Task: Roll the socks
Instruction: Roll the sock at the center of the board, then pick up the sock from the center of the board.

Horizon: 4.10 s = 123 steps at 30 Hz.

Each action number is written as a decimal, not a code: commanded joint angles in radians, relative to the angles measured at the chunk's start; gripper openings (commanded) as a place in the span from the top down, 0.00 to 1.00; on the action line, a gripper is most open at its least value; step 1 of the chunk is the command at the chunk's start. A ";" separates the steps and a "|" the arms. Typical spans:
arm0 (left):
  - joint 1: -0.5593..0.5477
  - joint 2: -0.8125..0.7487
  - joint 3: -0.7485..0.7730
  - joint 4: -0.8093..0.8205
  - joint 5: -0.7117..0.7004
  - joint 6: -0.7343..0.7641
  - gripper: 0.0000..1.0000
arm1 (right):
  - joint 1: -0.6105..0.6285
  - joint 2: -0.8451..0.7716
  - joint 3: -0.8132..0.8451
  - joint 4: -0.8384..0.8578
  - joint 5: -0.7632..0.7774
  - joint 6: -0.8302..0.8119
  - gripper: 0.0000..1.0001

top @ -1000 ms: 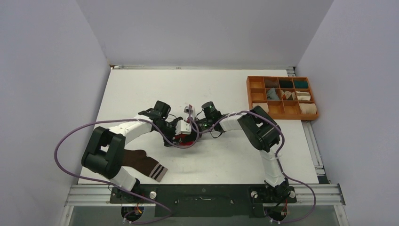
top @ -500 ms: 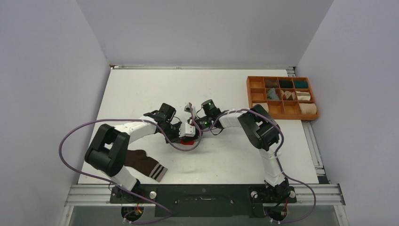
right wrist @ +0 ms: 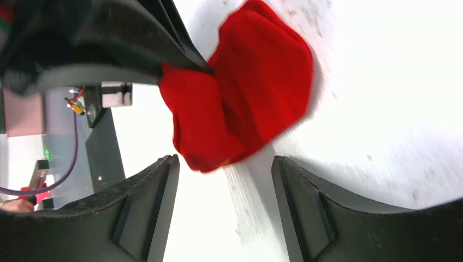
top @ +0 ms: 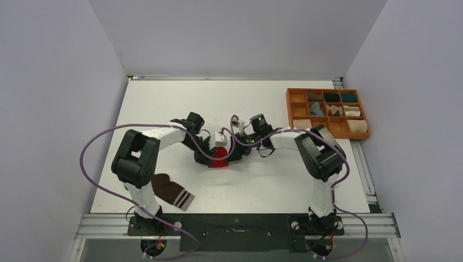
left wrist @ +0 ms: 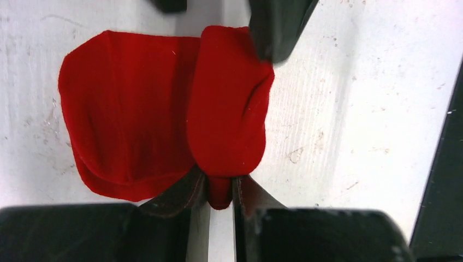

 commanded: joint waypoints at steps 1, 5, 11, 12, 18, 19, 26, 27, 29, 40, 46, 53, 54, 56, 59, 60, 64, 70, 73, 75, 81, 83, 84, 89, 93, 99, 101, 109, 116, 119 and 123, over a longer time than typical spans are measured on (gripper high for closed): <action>0.047 0.065 0.000 -0.153 0.016 -0.037 1.00 | -0.028 -0.123 -0.101 0.147 0.068 -0.017 0.36; 0.066 0.060 -0.012 -0.144 0.075 -0.037 1.00 | -0.040 -0.205 -0.196 0.230 0.094 -0.047 0.35; 0.131 0.134 0.059 -0.207 0.165 -0.062 1.00 | 0.108 -0.400 -0.403 0.456 0.299 -0.354 0.25; 0.142 0.159 0.080 -0.230 0.179 -0.057 1.00 | 0.163 -0.424 -0.426 0.468 0.416 -0.472 0.21; 0.154 0.258 0.161 -0.333 0.215 -0.040 1.00 | 0.335 -0.330 -0.307 0.407 0.590 -0.827 0.13; 0.154 0.257 0.163 -0.332 0.212 -0.041 1.00 | 0.347 -0.298 -0.277 0.384 0.603 -0.859 0.13; 0.154 0.258 0.163 -0.334 0.204 -0.036 1.00 | 0.386 -0.141 -0.152 0.234 0.639 -0.938 0.32; 0.154 0.257 0.164 -0.336 0.205 -0.034 1.00 | 0.390 -0.135 -0.153 0.229 0.644 -0.933 0.41; 0.154 0.257 0.166 -0.343 0.212 -0.019 1.00 | 0.395 -0.137 -0.169 0.237 0.647 -0.919 0.57; 0.235 0.099 0.197 -0.345 0.334 0.094 0.52 | 0.409 -0.174 -0.100 -0.051 0.637 -0.614 0.95; 0.303 -0.060 0.121 -0.259 0.357 0.203 0.48 | 0.323 -0.059 0.000 -0.203 0.450 -0.335 0.95; 0.241 -0.264 -0.126 0.007 0.227 0.231 0.40 | 0.201 0.093 0.045 -0.116 0.173 -0.062 0.93; 0.207 -0.296 -0.158 0.056 0.180 0.223 0.39 | 0.189 0.115 0.051 -0.099 0.139 -0.034 0.93; 0.130 -0.341 -0.215 0.155 0.046 0.220 0.38 | 0.168 0.158 0.071 -0.079 0.080 0.008 0.91; 0.037 -0.331 -0.234 0.211 -0.071 0.246 0.35 | 0.143 0.207 0.097 -0.080 0.041 0.021 0.90; 0.015 -0.320 -0.234 0.221 -0.099 0.255 0.31 | 0.135 0.221 0.105 -0.083 0.040 0.018 0.90; -0.081 -0.284 -0.259 0.307 -0.202 0.267 0.24 | 0.113 0.267 0.124 -0.064 -0.004 0.025 0.89; -0.155 -0.218 -0.268 0.352 -0.322 0.251 0.33 | 0.109 0.289 0.152 -0.091 -0.006 -0.015 0.85; -0.174 -0.204 -0.258 0.314 -0.345 0.228 0.66 | 0.103 0.273 0.154 -0.084 -0.005 -0.022 0.76; -0.179 -0.197 -0.239 0.263 -0.341 0.213 0.81 | 0.095 0.249 0.153 -0.072 -0.003 -0.025 0.67; -0.162 -0.128 -0.169 0.088 -0.316 0.162 1.00 | 0.025 0.113 0.132 -0.045 0.013 -0.032 0.46; -0.151 -0.099 -0.151 0.043 -0.298 0.143 1.00 | -0.014 0.053 0.092 -0.009 0.014 -0.016 0.44; -0.145 -0.082 -0.134 0.014 -0.280 0.135 1.00 | -0.038 0.024 0.075 0.007 0.014 -0.014 0.43; -0.098 0.007 -0.049 -0.116 -0.163 0.084 1.00 | -0.089 -0.112 -0.026 0.000 0.062 -0.069 0.39; -0.052 0.114 0.054 -0.255 -0.053 0.063 1.00 | -0.094 -0.248 -0.162 0.046 0.185 -0.097 0.35; -0.012 0.259 0.199 -0.425 0.058 0.061 1.00 | -0.009 -0.454 -0.372 0.189 0.397 -0.271 0.28; -0.002 0.307 0.249 -0.484 0.089 0.063 1.00 | 0.127 -0.510 -0.412 0.230 0.509 -0.434 0.22; 0.022 0.405 0.341 -0.551 0.122 0.035 1.00 | 0.369 -0.351 -0.266 0.283 0.653 -0.809 0.10; 0.031 0.400 0.345 -0.546 0.145 0.028 1.00 | 0.399 -0.208 -0.172 0.165 0.540 -0.865 0.10; 0.031 0.412 0.353 -0.553 0.156 0.036 1.00 | 0.404 -0.162 -0.136 0.148 0.564 -0.826 0.12; 0.032 0.419 0.358 -0.569 0.172 0.048 1.00 | 0.407 -0.122 -0.127 0.193 0.575 -0.756 0.15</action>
